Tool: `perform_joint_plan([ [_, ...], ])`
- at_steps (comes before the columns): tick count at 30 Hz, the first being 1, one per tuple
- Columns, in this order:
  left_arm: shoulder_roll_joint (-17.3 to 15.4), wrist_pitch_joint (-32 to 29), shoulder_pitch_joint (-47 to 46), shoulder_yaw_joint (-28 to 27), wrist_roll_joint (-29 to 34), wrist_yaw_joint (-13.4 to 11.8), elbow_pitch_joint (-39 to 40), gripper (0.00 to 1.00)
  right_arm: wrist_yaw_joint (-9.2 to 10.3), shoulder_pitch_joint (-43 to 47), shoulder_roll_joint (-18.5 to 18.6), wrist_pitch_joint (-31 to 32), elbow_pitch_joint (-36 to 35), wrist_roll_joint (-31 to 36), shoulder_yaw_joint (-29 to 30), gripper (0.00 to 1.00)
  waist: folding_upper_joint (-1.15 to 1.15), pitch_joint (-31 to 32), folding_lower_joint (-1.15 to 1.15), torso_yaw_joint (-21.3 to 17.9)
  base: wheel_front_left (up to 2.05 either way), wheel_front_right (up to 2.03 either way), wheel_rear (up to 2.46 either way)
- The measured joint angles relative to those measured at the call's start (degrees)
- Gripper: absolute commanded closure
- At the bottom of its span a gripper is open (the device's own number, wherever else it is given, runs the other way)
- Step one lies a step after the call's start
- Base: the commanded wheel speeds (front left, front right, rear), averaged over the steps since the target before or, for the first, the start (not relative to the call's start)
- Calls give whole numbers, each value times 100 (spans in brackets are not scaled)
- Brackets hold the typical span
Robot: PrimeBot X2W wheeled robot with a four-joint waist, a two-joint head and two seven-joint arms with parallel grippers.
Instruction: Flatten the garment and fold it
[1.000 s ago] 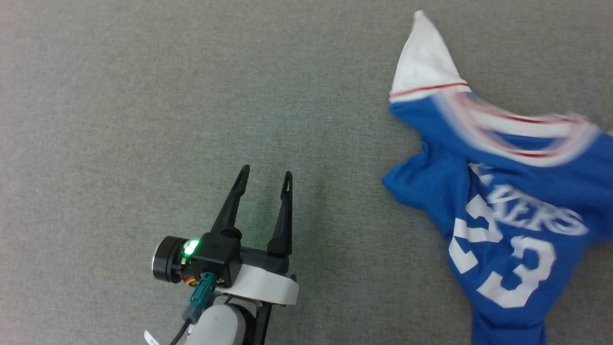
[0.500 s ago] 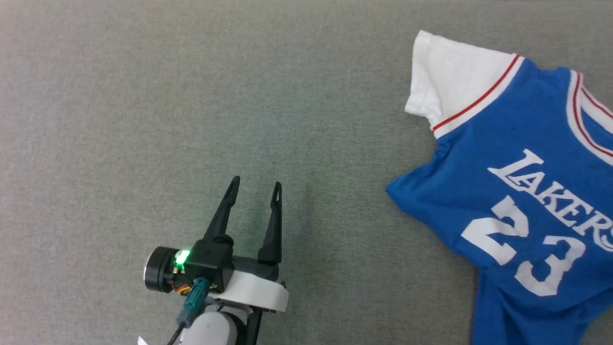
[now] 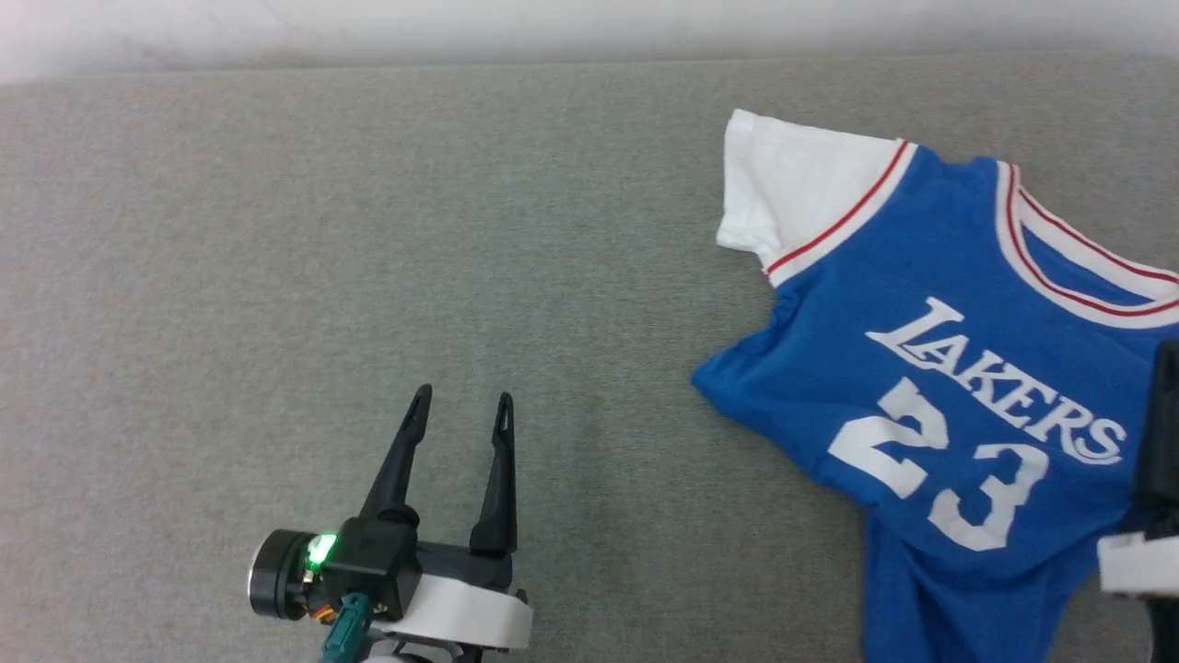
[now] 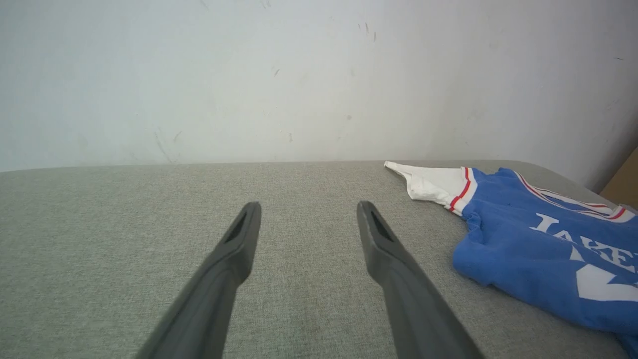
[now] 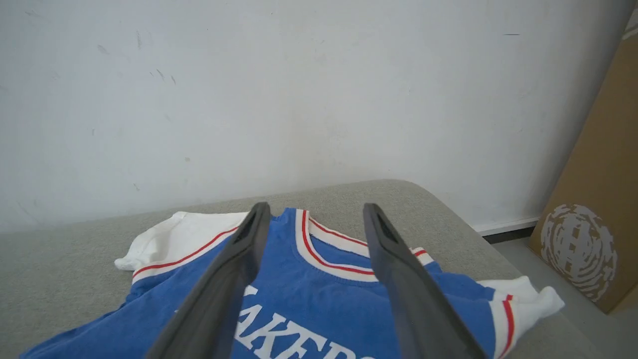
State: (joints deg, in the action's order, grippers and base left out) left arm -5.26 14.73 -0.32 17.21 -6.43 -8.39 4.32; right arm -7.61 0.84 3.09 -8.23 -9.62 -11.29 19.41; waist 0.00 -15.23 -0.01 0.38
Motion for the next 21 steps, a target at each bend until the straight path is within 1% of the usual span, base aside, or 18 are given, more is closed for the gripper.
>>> perform_joint_plan([
  [3,-44,0,42,-1,19,3,30,0,0,245,-10,-100,7,-278,-146,0,0,58,0,-144,0,0,0],
  [5,-51,0,-5,22,34,41,34,0,1,302,-9,-116,-9,-258,-158,0,0,96,1,-245,0,0,0],
  [8,-92,-172,-381,149,74,236,-18,0,1,298,-7,-137,-76,-254,-129,0,0,151,0,-379,0,0,0],
  [11,-154,-705,-1166,364,174,538,-237,0,1,291,-5,-96,-171,-230,-92,0,0,170,1,-489,0,0,0],
  [13,-181,-1139,-1842,564,354,798,-460,0,1,270,-5,-42,-277,-231,-85,0,0,127,0,-538,0,0,0],
  [16,-88,-1757,-2895,732,448,1054,-901,0,1,169,-5,14,-433,-245,-88,0,0,-12,1,-592,0,0,0],
  [17,-46,-1912,-3251,766,455,1133,-1068,0,1,119,-5,22,-491,-245,-101,0,0,-75,2,-608,0,0,0],
  [18,20,-2058,-3578,766,414,1148,-1250,0,1,70,-5,42,-544,-247,-122,0,0,-144,2,-625,0,0,0],
  [21,122,-2621,-4491,788,229,1302,-1926,0,1,-71,-5,103,-664,-296,-240,0,0,-381,2,-689,0,0,0],
])
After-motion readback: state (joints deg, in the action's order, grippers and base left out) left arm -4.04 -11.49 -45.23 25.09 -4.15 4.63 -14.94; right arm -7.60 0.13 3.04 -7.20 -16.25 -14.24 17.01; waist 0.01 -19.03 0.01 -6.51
